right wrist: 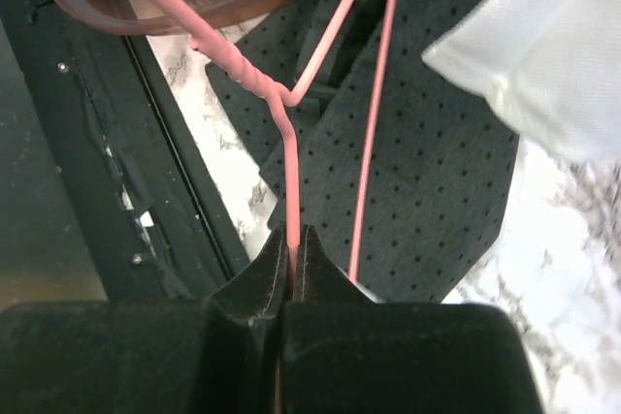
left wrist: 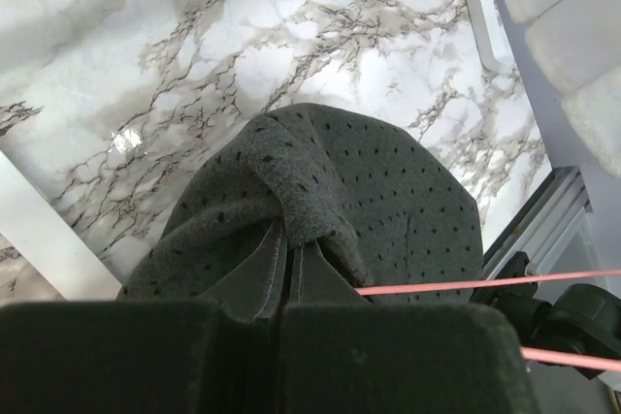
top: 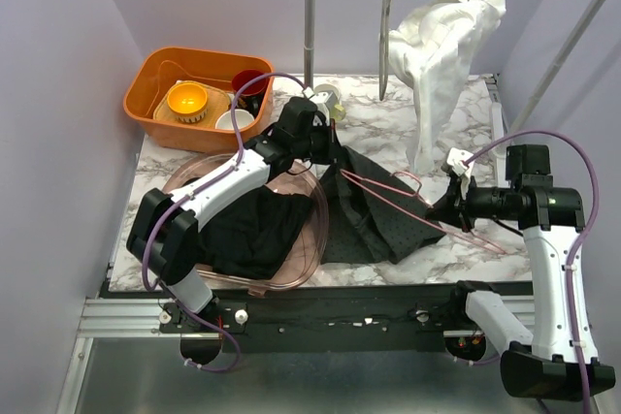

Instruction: Place the skirt on the hanger

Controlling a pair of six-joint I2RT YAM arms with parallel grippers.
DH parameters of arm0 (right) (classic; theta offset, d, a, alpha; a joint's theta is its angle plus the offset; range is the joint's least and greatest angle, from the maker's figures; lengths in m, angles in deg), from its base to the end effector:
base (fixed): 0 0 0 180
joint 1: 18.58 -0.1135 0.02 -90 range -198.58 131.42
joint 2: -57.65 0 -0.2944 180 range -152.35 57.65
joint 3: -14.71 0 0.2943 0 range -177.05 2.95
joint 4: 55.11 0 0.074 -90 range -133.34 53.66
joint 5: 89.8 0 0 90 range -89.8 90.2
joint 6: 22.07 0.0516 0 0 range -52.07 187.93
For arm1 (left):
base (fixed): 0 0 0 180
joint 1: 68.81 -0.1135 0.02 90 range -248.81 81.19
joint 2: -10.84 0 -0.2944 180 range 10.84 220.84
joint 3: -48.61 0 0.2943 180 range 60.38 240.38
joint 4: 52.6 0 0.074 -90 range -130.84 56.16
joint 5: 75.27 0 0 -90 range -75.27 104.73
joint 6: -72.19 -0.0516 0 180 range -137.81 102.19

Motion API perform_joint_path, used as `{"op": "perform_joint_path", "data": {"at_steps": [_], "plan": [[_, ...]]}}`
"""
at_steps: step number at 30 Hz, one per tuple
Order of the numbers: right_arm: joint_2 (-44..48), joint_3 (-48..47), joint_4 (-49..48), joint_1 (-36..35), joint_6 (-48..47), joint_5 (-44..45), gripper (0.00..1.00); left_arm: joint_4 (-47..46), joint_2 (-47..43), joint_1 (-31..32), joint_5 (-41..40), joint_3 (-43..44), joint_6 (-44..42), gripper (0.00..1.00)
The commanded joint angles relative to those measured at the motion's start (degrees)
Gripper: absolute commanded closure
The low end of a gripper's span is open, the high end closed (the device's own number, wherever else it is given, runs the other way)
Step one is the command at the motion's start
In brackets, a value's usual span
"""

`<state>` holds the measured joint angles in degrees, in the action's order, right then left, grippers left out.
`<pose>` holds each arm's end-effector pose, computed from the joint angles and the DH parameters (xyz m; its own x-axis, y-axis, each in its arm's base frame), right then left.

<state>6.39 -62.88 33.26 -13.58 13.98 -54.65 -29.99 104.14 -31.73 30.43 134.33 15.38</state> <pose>0.1513 0.0291 0.3821 -0.2496 -0.4454 -0.8598 -0.9066 0.4194 0.0459 0.3391 -0.2738 0.3064 -0.7556 -0.0895 -0.6489 0.4223 0.6907 -0.5870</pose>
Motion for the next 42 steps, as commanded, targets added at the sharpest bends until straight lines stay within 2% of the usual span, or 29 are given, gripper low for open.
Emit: {"op": "perform_joint_path", "data": {"at_steps": [1, 8, 15, 19, 23, 26, 29, 33, 38, 42], "plan": [[1.52, -0.27, 1.19, -0.60, 9.20, 6.06, 0.99, 1.89, -0.83, -0.52, 0.03, 2.07, -1.63, 1.00], [4.77, 0.43, -3.47, -0.60, 14.93, 17.48, 0.99, 5.06, -2.42, -0.69, -0.06, 1.90, -3.92, 1.00], [7.14, -2.28, -8.12, -0.60, 19.85, 21.71, 0.99, 6.72, -3.91, -0.69, 2.22, 1.98, -3.31, 1.00], [6.53, -4.75, -5.50, -0.60, 19.51, 17.60, 0.99, 7.51, -3.65, -0.61, 4.68, 2.95, -1.73, 1.00], [5.04, -4.67, -0.49, -1.48, 14.33, 9.60, 0.99, 9.01, -2.51, -0.17, 5.65, 4.71, -1.37, 1.00], [4.95, -4.75, 0.83, -4.37, 14.57, 9.14, 0.99, 10.15, -1.72, 0.10, 5.30, 6.20, -0.23, 1.00], [5.12, -4.93, -0.65, -8.85, 18.25, 11.77, 0.99, 10.77, -1.28, 0.36, 5.56, 7.43, 0.73, 1.00], [5.39, -3.53, -7.93, -12.46, 23.62, 18.18, 0.99, 12.78, -1.54, 0.98, 5.13, 8.93, 0.91, 1.00], [6.96, -4.22, -11.55, -12.55, 26.26, 27.05, 0.99, 15.60, -3.47, 1.06, 2.84, 7.88, -1.19, 1.00], [7.94, -3.18, -12.96, -12.55, 25.92, 30.24, 0.99, 15.87, -4.96, 0.98, 3.71, 6.12, -0.76, 1.00]]}}
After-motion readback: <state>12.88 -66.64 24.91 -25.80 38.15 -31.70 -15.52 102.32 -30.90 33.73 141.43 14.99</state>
